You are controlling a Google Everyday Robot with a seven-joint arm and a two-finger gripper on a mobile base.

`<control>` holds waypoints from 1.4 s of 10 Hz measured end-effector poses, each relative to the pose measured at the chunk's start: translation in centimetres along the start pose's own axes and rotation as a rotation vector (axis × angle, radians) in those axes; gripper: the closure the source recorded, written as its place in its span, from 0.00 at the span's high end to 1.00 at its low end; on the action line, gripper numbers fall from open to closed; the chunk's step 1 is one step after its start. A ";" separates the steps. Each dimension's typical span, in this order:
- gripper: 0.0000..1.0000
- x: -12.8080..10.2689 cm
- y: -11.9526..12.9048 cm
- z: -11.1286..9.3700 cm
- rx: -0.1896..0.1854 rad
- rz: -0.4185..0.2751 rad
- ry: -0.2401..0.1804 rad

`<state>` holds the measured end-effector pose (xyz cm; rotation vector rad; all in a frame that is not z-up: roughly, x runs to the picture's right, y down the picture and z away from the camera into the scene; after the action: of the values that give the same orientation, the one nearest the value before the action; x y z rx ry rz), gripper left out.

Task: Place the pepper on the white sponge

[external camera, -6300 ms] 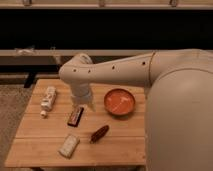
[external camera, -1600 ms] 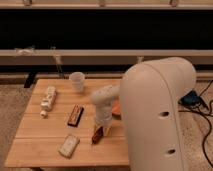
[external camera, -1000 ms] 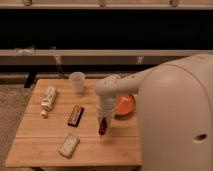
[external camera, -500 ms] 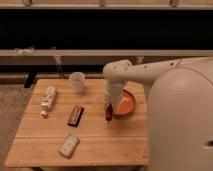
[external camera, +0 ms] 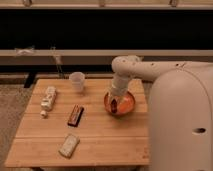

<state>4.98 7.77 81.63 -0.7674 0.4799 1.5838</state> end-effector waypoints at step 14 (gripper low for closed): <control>0.80 -8.2 -4.4 0.2 0.080 -0.109 -0.148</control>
<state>9.51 2.84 88.11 -0.6008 0.3848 1.4986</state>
